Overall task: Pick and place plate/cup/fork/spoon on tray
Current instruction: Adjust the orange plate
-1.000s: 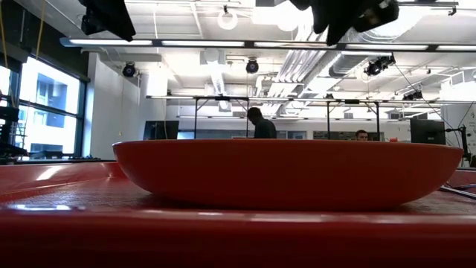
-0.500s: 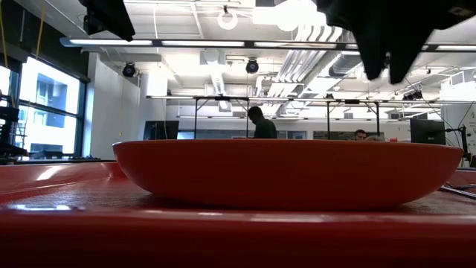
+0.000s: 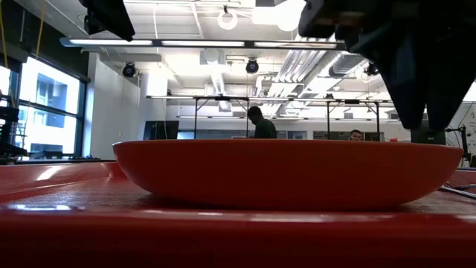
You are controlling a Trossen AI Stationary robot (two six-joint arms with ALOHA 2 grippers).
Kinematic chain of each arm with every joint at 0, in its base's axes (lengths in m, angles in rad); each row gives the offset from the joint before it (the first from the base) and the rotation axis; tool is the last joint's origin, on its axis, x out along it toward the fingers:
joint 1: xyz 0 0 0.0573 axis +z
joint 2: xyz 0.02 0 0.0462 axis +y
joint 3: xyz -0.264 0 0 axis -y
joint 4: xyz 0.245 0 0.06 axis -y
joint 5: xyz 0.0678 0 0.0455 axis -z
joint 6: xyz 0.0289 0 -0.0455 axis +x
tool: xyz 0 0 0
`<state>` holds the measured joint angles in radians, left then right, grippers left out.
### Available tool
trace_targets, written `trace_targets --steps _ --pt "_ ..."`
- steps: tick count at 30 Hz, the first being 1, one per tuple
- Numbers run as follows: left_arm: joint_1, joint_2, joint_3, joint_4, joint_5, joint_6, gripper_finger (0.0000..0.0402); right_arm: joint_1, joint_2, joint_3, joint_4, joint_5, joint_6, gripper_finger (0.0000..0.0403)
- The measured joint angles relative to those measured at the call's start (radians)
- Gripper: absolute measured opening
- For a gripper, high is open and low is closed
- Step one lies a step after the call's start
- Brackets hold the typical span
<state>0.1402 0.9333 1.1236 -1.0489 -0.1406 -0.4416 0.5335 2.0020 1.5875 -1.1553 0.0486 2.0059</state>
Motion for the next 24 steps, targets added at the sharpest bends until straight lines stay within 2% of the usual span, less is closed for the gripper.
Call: trace_targets --steps 16,24 --pt "0.000 0.000 0.000 0.000 0.000 0.000 0.0074 0.000 0.085 0.000 0.000 -0.052 -0.002 0.0091" --pt "0.000 0.000 0.000 0.000 0.000 0.000 0.0074 0.000 0.087 0.000 -0.009 -0.094 -0.008 0.0091"
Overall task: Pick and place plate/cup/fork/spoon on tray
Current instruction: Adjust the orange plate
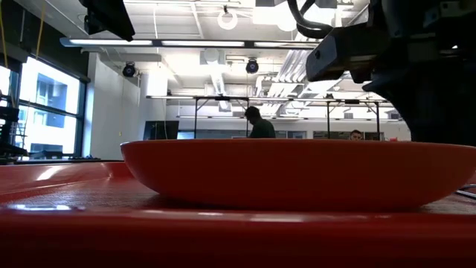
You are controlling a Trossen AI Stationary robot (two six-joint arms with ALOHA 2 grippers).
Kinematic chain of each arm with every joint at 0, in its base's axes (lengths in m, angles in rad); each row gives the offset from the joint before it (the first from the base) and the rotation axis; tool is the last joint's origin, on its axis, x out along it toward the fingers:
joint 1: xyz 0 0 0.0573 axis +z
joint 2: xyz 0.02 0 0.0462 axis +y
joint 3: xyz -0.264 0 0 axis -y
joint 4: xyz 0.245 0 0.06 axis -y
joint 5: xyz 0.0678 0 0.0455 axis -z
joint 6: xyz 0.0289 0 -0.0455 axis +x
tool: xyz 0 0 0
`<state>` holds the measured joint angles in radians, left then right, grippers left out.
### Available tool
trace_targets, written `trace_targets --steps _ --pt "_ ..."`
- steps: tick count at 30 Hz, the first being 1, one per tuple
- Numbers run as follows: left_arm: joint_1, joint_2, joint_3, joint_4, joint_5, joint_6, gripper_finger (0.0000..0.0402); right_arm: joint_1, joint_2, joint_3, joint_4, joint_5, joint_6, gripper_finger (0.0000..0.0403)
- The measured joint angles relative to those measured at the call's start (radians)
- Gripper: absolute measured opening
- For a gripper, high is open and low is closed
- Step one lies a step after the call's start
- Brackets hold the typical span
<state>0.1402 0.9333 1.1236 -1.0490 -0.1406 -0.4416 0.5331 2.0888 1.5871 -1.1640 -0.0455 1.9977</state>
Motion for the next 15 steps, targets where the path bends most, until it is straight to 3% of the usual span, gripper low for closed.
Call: trace_targets --steps 15 --pt "0.000 0.000 0.000 0.000 -0.004 0.000 0.0074 0.018 0.000 0.000 0.064 -0.042 -0.021 0.0091"
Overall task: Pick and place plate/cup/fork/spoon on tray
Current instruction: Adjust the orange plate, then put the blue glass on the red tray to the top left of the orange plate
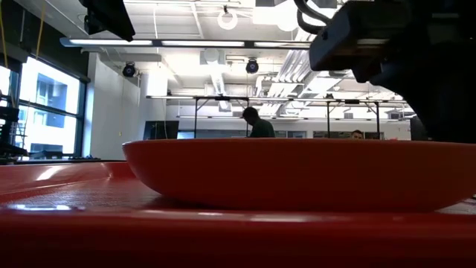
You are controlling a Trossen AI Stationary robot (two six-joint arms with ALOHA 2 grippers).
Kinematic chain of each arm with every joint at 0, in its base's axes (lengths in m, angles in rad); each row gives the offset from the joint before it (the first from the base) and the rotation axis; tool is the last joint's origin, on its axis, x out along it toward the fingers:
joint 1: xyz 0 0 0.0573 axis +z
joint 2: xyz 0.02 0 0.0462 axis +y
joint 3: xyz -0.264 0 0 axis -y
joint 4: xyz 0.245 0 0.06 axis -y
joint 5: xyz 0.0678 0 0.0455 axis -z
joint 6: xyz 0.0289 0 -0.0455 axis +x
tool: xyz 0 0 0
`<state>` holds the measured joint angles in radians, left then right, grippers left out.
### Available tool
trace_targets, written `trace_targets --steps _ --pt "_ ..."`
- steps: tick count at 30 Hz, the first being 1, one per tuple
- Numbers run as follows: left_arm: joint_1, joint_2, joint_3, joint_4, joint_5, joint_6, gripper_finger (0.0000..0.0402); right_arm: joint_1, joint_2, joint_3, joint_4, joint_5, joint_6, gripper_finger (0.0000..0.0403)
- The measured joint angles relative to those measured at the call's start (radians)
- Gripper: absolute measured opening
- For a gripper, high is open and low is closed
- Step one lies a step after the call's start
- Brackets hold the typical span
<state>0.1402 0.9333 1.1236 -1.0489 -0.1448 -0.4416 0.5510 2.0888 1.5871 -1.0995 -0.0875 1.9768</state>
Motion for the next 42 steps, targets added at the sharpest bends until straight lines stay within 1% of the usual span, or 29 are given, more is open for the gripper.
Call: trace_targets --steps 5,29,42 --pt "0.000 0.000 0.000 0.000 0.000 0.000 0.0074 0.000 0.000 0.000 0.035 -0.011 -0.030 0.0091" --pt "0.000 0.000 0.000 0.000 0.000 0.009 0.0074 0.000 -0.003 0.003 0.036 -0.041 -0.047 0.0091" --pt "0.000 0.000 0.000 0.000 0.000 0.010 0.0074 0.000 -0.064 0.004 0.014 -0.022 -0.040 0.0091"
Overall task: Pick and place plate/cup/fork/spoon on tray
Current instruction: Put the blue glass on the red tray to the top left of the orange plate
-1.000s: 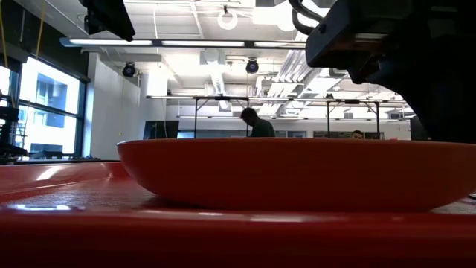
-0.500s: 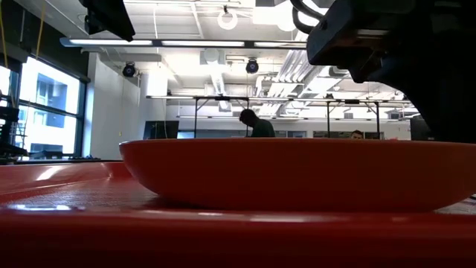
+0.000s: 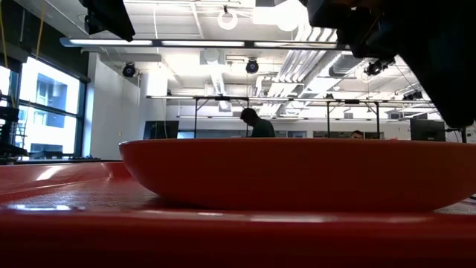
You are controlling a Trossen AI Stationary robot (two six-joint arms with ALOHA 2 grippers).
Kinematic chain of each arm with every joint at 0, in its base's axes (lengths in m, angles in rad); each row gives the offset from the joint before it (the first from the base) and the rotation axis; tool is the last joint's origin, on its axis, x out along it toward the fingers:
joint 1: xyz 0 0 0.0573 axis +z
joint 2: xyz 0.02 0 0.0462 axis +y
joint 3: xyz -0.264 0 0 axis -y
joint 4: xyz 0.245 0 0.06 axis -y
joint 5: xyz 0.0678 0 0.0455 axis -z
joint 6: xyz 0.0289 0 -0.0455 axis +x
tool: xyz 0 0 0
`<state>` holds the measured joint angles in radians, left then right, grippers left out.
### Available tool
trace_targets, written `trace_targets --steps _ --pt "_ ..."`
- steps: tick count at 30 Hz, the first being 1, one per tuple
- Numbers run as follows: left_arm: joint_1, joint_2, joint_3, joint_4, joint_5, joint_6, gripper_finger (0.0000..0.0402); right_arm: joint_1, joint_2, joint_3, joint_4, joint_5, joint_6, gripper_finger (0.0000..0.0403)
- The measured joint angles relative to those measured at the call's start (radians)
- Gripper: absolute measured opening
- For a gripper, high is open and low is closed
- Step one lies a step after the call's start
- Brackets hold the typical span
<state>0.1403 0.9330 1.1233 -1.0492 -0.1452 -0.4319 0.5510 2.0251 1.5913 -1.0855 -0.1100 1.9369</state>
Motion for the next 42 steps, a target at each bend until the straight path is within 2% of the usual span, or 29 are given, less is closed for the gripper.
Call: trace_targets --steps 5,7,14,18,27,35,42 --pt "0.000 0.000 0.000 0.000 0.000 0.007 0.0074 0.000 -0.030 0.000 -0.001 0.008 0.000 0.0091" --pt "0.000 0.000 0.000 -0.001 0.004 0.008 0.0074 0.000 -0.046 0.000 0.001 0.041 -0.002 0.0091" --pt "0.000 0.000 0.000 -0.067 0.089 -0.048 0.0074 -0.007 -0.145 0.000 -0.013 0.288 -0.011 0.0091" --pt "0.000 0.000 0.000 -0.162 0.100 -0.089 0.0074 -0.021 -0.208 0.000 -0.051 0.370 -0.078 0.0091" --pt "-0.011 0.000 0.000 -0.343 0.101 -0.059 0.0074 -0.077 -0.309 0.000 -0.206 0.435 -0.225 0.0091" --pt "-0.085 0.000 0.000 -0.348 0.118 -0.097 0.0076 -0.122 -0.343 0.000 -0.315 0.431 -0.327 0.0091" --pt "-0.184 0.000 0.000 -0.368 0.158 -0.050 0.0119 -0.138 -0.350 0.000 -0.326 0.431 -0.403 0.0091"
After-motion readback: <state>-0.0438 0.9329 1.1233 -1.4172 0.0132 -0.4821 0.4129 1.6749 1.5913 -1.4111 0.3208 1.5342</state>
